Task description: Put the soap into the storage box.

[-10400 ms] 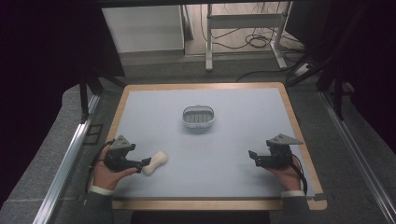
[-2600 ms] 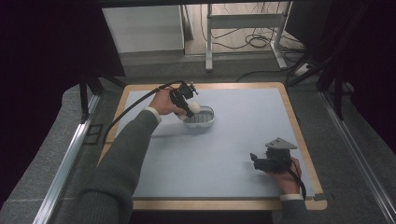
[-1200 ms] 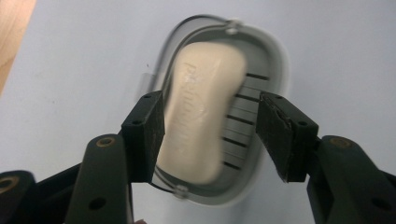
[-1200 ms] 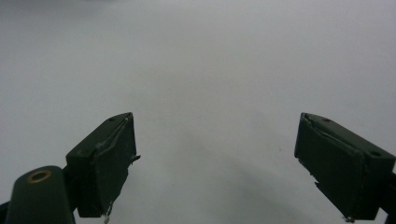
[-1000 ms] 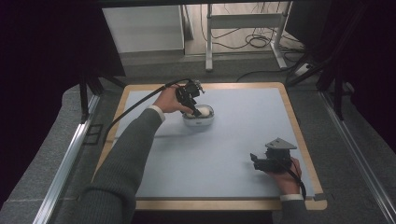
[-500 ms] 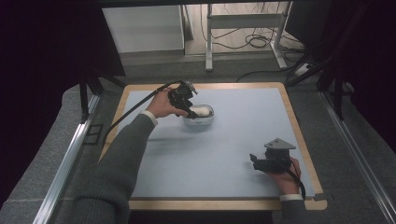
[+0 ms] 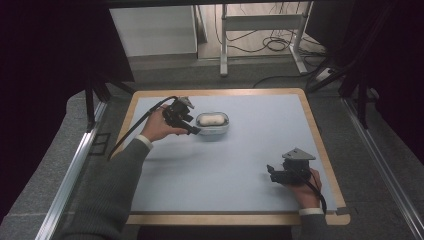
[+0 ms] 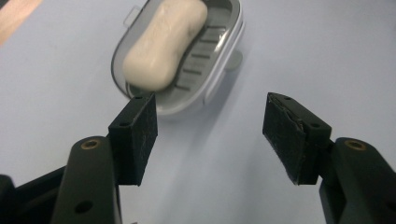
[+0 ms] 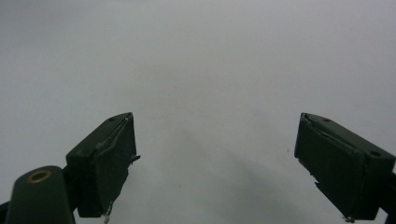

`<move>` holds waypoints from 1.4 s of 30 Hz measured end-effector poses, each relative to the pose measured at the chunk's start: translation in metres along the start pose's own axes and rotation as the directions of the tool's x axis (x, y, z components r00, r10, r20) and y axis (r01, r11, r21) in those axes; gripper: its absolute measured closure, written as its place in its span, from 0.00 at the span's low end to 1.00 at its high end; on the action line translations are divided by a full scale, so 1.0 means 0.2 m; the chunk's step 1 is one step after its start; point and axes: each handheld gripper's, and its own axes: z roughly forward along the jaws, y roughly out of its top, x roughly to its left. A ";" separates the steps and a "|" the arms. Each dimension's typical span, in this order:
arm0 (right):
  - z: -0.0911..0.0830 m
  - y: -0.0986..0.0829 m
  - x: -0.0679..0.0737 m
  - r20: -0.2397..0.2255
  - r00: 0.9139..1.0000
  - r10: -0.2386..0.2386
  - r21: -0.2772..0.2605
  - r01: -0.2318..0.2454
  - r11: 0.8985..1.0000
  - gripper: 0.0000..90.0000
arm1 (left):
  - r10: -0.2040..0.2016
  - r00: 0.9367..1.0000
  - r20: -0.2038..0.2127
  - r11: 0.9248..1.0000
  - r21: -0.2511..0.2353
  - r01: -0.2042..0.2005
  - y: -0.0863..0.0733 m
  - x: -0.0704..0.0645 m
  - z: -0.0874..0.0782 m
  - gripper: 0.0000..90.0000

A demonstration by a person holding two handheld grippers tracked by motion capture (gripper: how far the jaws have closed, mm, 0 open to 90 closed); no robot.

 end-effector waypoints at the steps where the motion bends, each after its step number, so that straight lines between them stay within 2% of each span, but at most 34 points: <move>1: 0.00 0.00 0.00 0.001 1.000 -0.001 0.001 0.001 1.000 0.14 | -0.008 1.000 -0.009 1.000 -0.007 0.007 -0.03 -0.01 -0.01 0.40; 4: 0.00 0.00 0.00 0.003 1.000 0.000 0.001 0.000 1.000 0.14 | -0.051 0.998 -0.020 0.998 -0.046 0.050 -0.11 -0.02 -0.04 0.40; 6: 0.00 0.00 0.00 0.002 1.000 -0.002 0.003 0.002 1.000 0.14 | -0.047 0.998 -0.052 0.998 -0.052 0.044 -0.17 -0.04 -0.06 0.39; 14: 0.00 0.00 0.01 0.005 1.000 -0.006 0.007 0.006 1.000 0.14 | -0.077 0.994 -0.079 0.993 -0.094 0.070 -0.41 -0.12 -0.08 0.37; 23: 0.01 0.00 0.02 0.004 1.000 -0.012 0.011 0.012 1.000 0.14 | -0.091 0.992 -0.084 0.990 -0.111 0.082 -0.59 -0.23 -0.10 0.36; 28: 0.01 0.00 0.03 0.003 1.000 -0.015 0.009 0.015 1.000 0.14 | -0.139 0.988 -0.064 0.982 -0.135 0.129 -0.70 -0.26 -0.12 0.35; 32: 0.01 0.01 0.03 0.003 1.000 -0.018 0.010 0.018 1.000 0.14 | -0.161 0.985 -0.055 0.977 -0.147 0.152 -0.75 -0.29 -0.14 0.35; 36: 0.01 0.01 0.03 0.007 1.000 -0.018 0.007 0.018 1.000 0.14 | -0.173 0.983 -0.054 0.974 -0.156 0.162 -0.77 -0.29 -0.14 0.34; 42: 0.00 0.01 0.03 0.019 1.000 -0.017 0.006 0.017 1.000 0.14 | -0.166 0.984 -0.068 0.975 -0.162 0.154 -0.77 -0.29 -0.12 0.33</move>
